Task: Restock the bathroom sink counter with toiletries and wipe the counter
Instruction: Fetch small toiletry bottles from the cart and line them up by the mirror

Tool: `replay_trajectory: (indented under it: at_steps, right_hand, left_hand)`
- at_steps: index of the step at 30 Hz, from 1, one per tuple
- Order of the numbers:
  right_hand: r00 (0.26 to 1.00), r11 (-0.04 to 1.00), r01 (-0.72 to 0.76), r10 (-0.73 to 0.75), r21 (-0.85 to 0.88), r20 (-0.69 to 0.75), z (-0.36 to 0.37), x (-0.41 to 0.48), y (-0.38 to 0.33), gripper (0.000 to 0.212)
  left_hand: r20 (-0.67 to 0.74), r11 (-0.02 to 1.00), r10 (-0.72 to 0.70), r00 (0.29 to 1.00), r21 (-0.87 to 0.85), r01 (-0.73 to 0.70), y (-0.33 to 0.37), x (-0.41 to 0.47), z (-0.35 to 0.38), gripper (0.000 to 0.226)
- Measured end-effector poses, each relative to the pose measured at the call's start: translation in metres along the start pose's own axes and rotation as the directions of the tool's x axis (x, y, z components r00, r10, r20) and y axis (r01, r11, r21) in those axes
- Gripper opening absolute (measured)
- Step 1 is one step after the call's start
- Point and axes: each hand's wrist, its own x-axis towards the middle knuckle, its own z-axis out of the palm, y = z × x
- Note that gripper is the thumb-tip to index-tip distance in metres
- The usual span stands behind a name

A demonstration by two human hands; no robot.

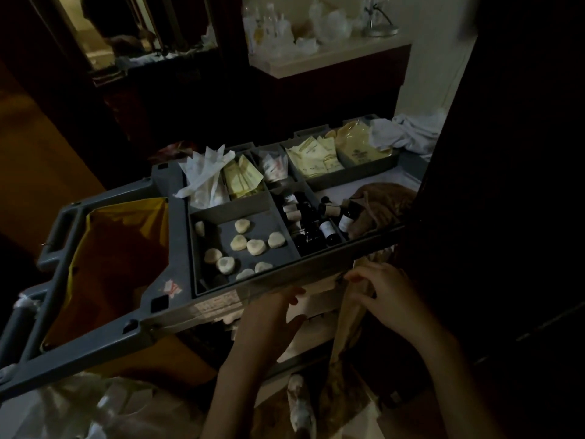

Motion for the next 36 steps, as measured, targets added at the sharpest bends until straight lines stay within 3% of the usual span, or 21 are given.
replay_trajectory:
  at_steps: [5,10,19,23,27,33,36]
  right_hand:
    - [0.999,1.000,-0.022,0.022,-0.013,-0.045,-0.001,0.047,0.007,0.031]
    - [0.984,0.995,-0.081,0.089,0.054,-0.155,-0.001,0.103,0.015,0.035]
    - [0.895,0.968,-0.241,0.249,0.069,-0.369,0.000,0.157,0.036,0.042]
    - [0.909,0.953,-0.298,0.302,0.060,-0.288,-0.001,0.168,0.043,0.039]
    - [0.930,0.963,-0.266,0.270,0.050,-0.251,0.000,0.174,0.045,0.030]
    - [0.963,0.952,-0.197,0.232,0.234,-0.136,0.007,0.167,0.042,0.018]
    - [0.965,0.956,-0.166,0.208,0.241,-0.159,0.006,0.167,0.040,0.017]
  left_hand:
    - [-0.012,0.994,0.099,0.995,0.049,-0.099,-0.008,0.055,-0.006,0.036]
    - [-0.027,0.985,0.169,0.985,-0.015,-0.170,-0.019,0.121,-0.019,0.041]
    - [0.022,0.969,0.248,0.969,-0.024,-0.247,-0.037,0.192,-0.007,0.045]
    - [0.000,0.962,0.273,0.962,-0.031,-0.272,-0.038,0.206,-0.004,0.039]
    - [-0.007,0.959,0.274,0.962,-0.077,-0.274,-0.032,0.215,-0.001,0.038]
    - [-0.015,0.961,0.241,0.970,-0.138,-0.240,-0.024,0.220,0.009,0.038]
    - [-0.032,0.955,0.236,0.971,-0.177,-0.238,-0.021,0.221,0.012,0.041]
